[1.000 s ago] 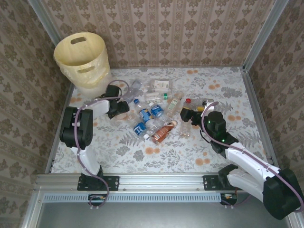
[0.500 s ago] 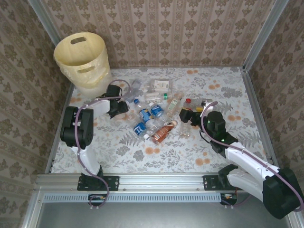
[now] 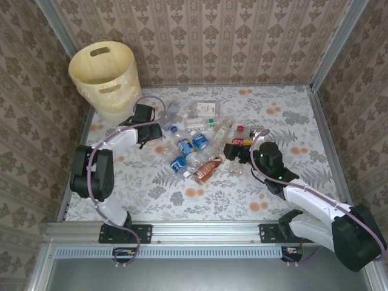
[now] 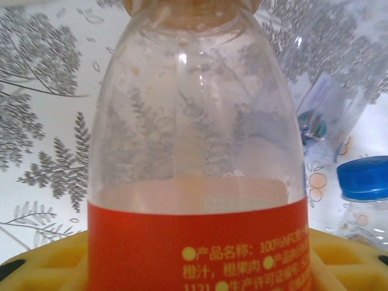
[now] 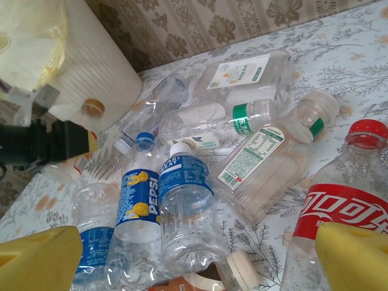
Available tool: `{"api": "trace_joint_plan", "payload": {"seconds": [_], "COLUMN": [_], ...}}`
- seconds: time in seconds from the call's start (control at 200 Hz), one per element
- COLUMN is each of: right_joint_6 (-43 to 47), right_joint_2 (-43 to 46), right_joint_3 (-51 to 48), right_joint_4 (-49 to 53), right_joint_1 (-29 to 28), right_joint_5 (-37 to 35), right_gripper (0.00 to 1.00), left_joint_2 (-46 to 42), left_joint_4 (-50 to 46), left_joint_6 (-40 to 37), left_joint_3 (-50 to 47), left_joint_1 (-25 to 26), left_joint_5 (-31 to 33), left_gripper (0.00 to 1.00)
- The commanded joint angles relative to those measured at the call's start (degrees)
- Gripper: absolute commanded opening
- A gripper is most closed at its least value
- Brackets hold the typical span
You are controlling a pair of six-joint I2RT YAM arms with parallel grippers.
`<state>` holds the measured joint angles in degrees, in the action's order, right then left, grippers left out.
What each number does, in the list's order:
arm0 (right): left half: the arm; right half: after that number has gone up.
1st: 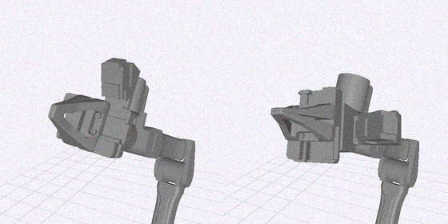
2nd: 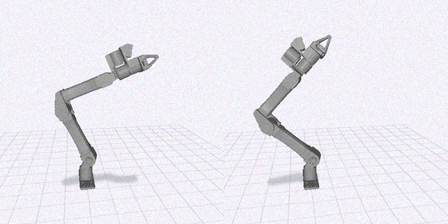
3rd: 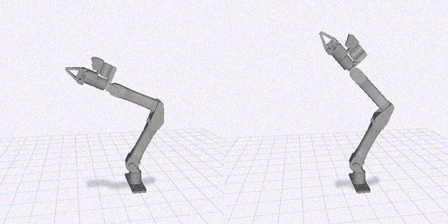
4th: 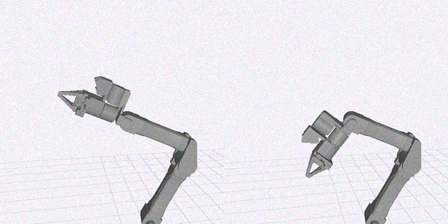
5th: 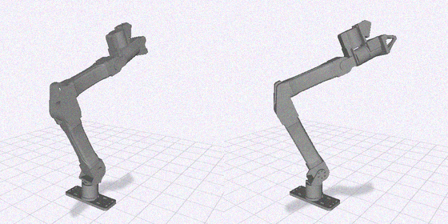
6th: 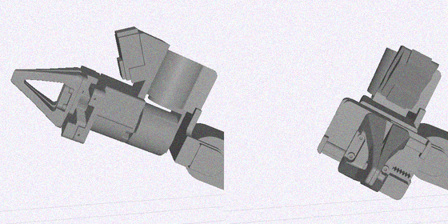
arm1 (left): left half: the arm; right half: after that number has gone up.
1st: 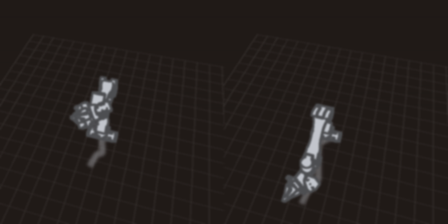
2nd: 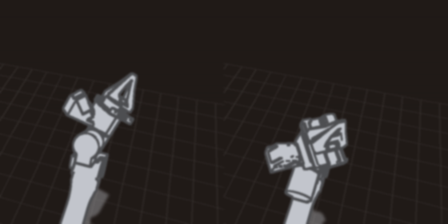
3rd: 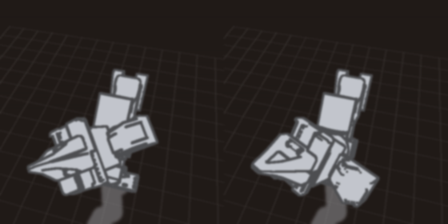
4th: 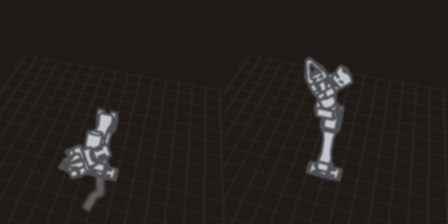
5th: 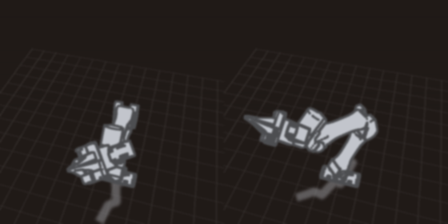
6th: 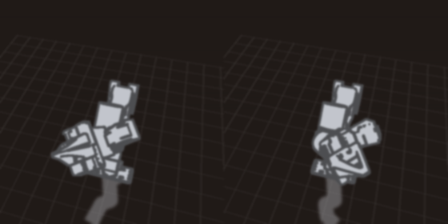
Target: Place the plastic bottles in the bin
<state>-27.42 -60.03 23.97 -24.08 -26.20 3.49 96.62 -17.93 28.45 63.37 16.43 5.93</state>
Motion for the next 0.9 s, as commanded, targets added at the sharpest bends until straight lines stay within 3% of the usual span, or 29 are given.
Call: {"api": "trace_joint_plan", "payload": {"seconds": [0.0, 0.255, 0.48, 0.895], "right_joint_6": [2.9, 3.8, 2.9, 3.9], "right_joint_2": [-0.8, -4.5, -10.4, -12.9], "right_joint_3": [2.6, 4.9, 7.7, 10.7], "right_joint_4": [-2.1, -4.9, -9.6, -11.4], "right_joint_1": [-1.3, -4.5, -8.1, -11.0], "right_joint_5": [1.0, 0.4, 0.1, 0.3], "right_gripper": [1.0, 1.0, 1.0, 1.0], "left_joint_2": [-4.3, -10.8, -14.0, -15.0], "left_joint_4": [-1.8, -1.9, 3.5, 15.2], "left_joint_6": [0.3, -3.3, -3.9, -6.4], "left_joint_3": [0.1, 4.4, 6.7, 14.3], "left_joint_1": [0.3, 1.8, 3.3, 3.8], "left_joint_5": [1.3, -3.8, -11.2, -13.1], "left_gripper": [0.53, 0.52, 0.53, 0.54]}}
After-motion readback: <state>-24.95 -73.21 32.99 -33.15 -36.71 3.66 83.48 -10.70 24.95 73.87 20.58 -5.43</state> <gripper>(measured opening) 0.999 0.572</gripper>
